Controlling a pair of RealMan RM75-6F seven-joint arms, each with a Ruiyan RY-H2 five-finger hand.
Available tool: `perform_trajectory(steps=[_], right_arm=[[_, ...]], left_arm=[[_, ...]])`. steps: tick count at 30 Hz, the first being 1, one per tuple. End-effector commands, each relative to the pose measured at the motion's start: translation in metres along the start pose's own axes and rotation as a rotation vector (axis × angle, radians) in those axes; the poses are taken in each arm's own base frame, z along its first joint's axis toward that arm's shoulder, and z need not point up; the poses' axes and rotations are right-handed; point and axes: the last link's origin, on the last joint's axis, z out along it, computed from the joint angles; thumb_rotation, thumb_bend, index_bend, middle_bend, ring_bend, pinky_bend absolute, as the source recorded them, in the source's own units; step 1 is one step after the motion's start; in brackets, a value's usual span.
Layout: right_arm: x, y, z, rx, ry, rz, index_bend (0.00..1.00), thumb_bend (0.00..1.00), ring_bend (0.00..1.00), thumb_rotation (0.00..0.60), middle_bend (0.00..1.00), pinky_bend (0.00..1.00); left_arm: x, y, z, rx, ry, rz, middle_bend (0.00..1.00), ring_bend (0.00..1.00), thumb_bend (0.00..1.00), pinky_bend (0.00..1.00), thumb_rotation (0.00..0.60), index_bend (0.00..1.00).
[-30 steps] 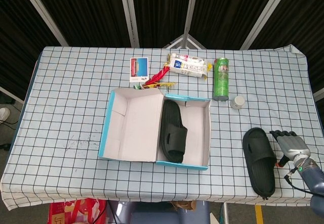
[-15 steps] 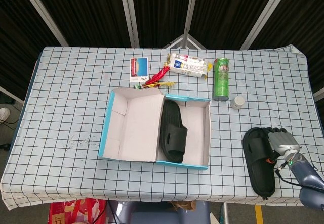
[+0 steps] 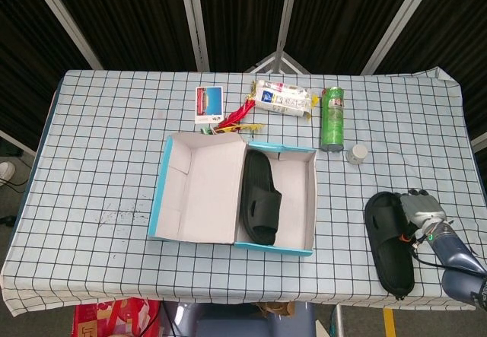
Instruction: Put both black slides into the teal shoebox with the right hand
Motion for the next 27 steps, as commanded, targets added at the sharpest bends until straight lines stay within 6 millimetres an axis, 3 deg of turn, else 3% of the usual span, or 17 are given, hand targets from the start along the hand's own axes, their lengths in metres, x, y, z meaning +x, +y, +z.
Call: perform_trajectory(steps=[1,8,14,27], right_arm=[[0.0,-0.003,0.0,0.005,-0.005,0.011,0.29,0.17,0.02,0.6,0.29,0.0],[-0.001,-0.008,0.002,0.02,0.005,0.024,0.43,0.18,0.09,0.6,0.42,0.0],[0.002,-0.009,0.001,0.029,0.073,0.048,0.53,0.34,0.15,0.6,0.5,0.0],[0.017,0.001,-0.015,0.03,0.106,0.072,0.55,0.41,0.19,0.6,0.55,0.0]], left_arm=[[0.0,0.0,0.0,-0.002,-0.001,-0.001,0.04,0.0,0.37,0.09,0.6,0.1],[0.0,0.0,0.001,-0.001,0.001,-0.005,0.04,0.0,0.37,0.09,0.6,0.1],[-0.001,0.0,0.002,-0.002,-0.003,-0.007,0.04,0.0,0.37,0.09,0.6,0.1],[0.0,0.0,0.001,-0.006,-0.003,-0.016,0.04,0.0,0.37,0.09,0.6,0.1]])
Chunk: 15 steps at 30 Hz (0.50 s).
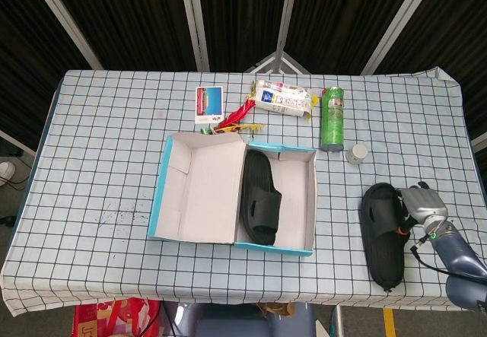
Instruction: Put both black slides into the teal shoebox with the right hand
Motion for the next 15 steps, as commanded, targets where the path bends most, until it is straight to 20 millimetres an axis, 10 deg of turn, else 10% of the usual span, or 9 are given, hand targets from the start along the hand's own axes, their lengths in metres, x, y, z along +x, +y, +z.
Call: perform_trajectory(steps=[1,15], right_arm=[[0.004,0.001,-0.004,-0.001,0.004,0.004,0.55,0.41,0.19,0.6,0.55,0.0],[0.036,0.004,-0.027,-0.008,0.068,0.024,0.55,0.42,0.19,0.6,0.55,0.0]], left_arm=[[0.0,0.0,0.0,0.0,0.0,-0.001,0.04,0.0,0.37,0.09,0.6,0.1],[0.001,-0.002,0.0,-0.002,-0.004,-0.018,0.04,0.0,0.37,0.09,0.6,0.1]])
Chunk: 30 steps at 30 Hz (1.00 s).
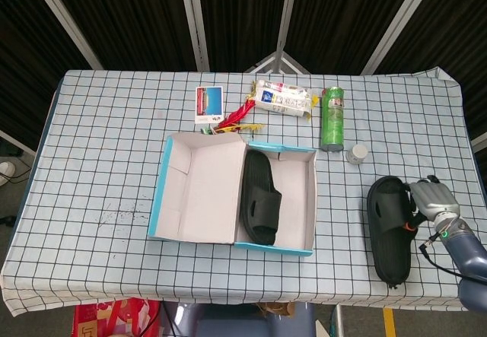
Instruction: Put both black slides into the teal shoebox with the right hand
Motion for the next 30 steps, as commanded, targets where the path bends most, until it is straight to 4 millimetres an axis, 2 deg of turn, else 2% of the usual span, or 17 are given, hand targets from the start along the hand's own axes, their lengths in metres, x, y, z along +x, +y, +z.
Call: perform_trajectory(steps=[1,5,10,16,20,24,30], right_arm=[[0.014,-0.002,-0.007,0.002,0.031,0.025,0.55,0.43,0.19,0.6,0.55,0.0],[0.031,-0.008,-0.018,0.018,0.065,0.052,0.55,0.46,0.19,0.6,0.55,0.0],[0.062,-0.023,-0.038,0.049,0.115,0.132,0.55,0.49,0.19,0.6,0.55,0.0],[0.102,-0.052,-0.062,0.11,0.097,0.374,0.56,0.52,0.19,0.6,0.55,0.0],[0.124,-0.075,-0.069,0.17,0.052,0.545,0.55,0.52,0.19,0.6,0.55,0.0],[0.134,-0.097,-0.065,0.242,0.042,0.593,0.55,0.53,0.19,0.6,0.55,0.0],[0.126,-0.131,-0.055,0.362,0.083,0.597,0.55,0.53,0.19,0.6,0.55,0.0]], left_arm=[[0.0,0.0,0.0,-0.002,-0.004,-0.005,0.04,0.0,0.37,0.09,0.6,0.1],[0.0,-0.002,0.001,-0.005,-0.008,-0.014,0.04,0.0,0.37,0.09,0.6,0.1],[0.0,-0.004,0.002,-0.006,-0.017,-0.028,0.04,0.0,0.37,0.09,0.6,0.1],[0.0,-0.007,0.004,-0.01,-0.03,-0.049,0.04,0.0,0.37,0.09,0.6,0.1],[0.001,-0.01,0.005,-0.006,-0.028,-0.061,0.04,0.0,0.37,0.09,0.6,0.1],[0.003,-0.012,0.005,-0.006,-0.023,-0.066,0.04,0.0,0.37,0.09,0.6,0.1],[0.003,-0.011,0.006,-0.017,-0.01,-0.069,0.04,0.0,0.37,0.09,0.6,0.1]])
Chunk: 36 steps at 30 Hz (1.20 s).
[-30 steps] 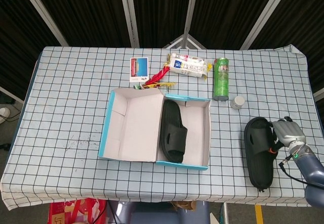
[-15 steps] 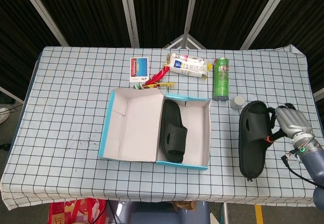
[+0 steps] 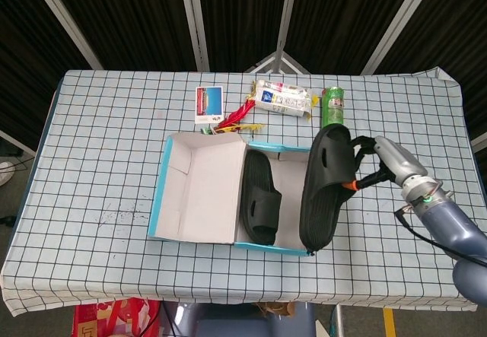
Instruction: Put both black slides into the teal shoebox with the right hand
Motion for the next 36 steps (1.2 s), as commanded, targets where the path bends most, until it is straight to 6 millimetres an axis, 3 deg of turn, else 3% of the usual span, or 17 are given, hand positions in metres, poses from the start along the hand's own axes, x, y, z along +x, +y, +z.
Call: perform_trajectory(steps=[1,9,13,36], right_arm=[[-0.019,-0.013,0.013,0.099,0.01,0.003,0.55,0.53,0.19,0.6,0.55,0.0],[-0.057,-0.011,0.035,0.262,0.058,-0.052,0.56,0.53,0.19,0.6,0.55,0.0],[-0.067,-0.006,0.041,0.318,0.1,-0.079,0.57,0.53,0.19,0.6,0.55,0.0],[-0.095,0.017,0.075,0.324,0.16,-0.114,0.57,0.53,0.19,0.6,0.55,0.0]], left_arm=[[0.0,0.0,0.0,-0.003,0.004,-0.003,0.04,0.0,0.37,0.09,0.6,0.1],[0.0,-0.001,0.001,-0.003,0.008,-0.005,0.04,0.0,0.37,0.09,0.6,0.1],[-0.001,-0.002,0.002,0.0,0.004,-0.004,0.04,0.0,0.37,0.09,0.6,0.1],[-0.004,0.0,0.004,0.004,-0.004,0.013,0.04,0.0,0.37,0.09,0.6,0.1]])
